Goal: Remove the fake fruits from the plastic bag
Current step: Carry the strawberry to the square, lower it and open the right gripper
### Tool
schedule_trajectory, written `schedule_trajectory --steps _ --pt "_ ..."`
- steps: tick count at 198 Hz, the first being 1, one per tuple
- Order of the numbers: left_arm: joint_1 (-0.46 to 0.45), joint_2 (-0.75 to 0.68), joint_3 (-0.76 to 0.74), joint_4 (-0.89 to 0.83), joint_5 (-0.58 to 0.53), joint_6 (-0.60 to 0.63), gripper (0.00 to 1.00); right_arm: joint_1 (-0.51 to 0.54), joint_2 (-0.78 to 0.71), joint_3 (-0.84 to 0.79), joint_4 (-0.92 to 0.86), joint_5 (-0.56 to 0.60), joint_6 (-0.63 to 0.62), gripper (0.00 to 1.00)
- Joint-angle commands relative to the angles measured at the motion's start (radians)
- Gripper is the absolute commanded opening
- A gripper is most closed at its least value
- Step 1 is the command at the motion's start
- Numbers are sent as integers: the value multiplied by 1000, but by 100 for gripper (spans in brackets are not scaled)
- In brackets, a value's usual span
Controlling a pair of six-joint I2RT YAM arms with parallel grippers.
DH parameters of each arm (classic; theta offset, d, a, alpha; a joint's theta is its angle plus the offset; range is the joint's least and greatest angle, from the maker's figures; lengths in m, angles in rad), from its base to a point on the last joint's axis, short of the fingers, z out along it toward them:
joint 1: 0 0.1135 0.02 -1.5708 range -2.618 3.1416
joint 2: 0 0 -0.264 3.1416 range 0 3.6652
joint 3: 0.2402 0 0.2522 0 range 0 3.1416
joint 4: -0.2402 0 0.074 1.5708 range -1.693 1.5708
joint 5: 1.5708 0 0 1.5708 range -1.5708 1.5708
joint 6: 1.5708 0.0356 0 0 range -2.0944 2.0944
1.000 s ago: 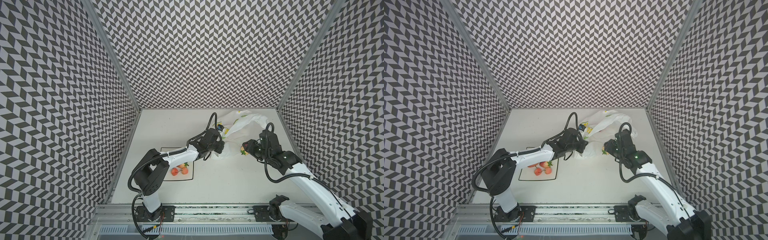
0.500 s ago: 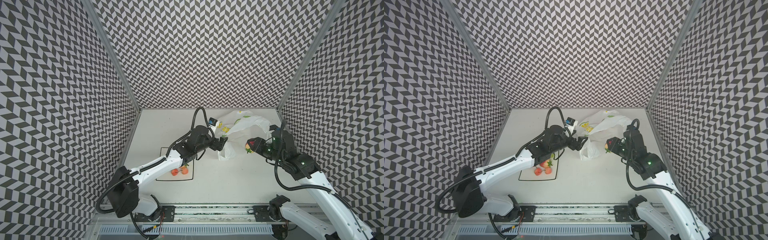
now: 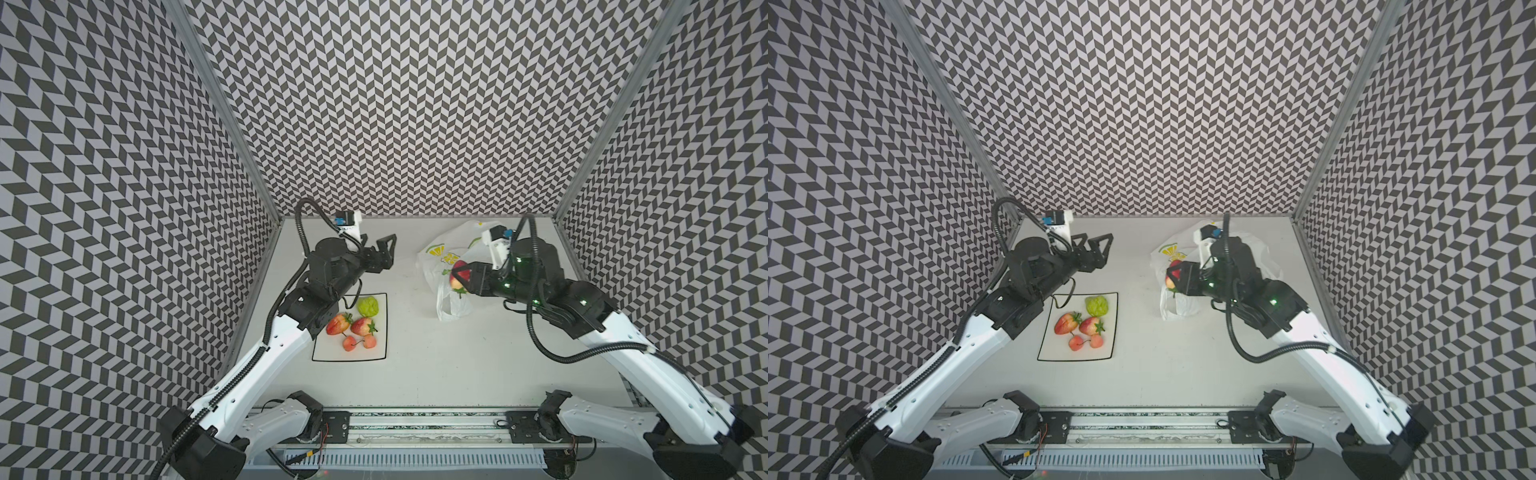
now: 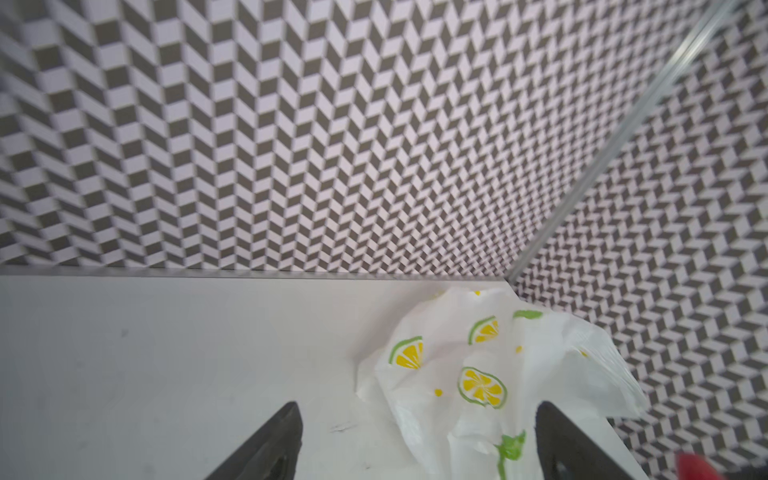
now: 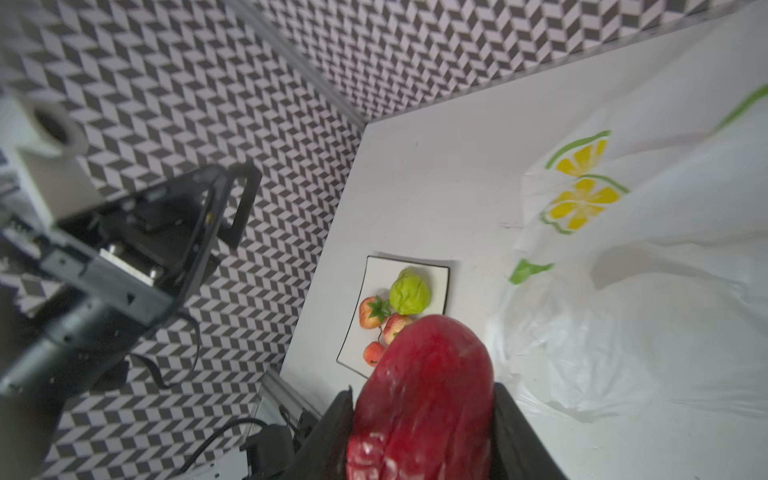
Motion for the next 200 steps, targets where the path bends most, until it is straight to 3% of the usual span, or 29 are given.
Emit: schedule_trajectory --steps 1,60,97,132,200 --pt "74 -60 39 -116 -125 -85 87 104 94 25 129 45 -53 45" --pt "238 -210 70 -241 -277 -117 87 388 477 130 353 102 -243 46" --pt "282 -263 148 -310 -410 -12 87 502 694 192 498 138 -384 46" --pt "285 -276 203 -341 -481 74 87 549 883 337 511 134 -437 46" --pt "285 -284 206 -336 -482 68 87 554 1125 538 451 218 -446 47"
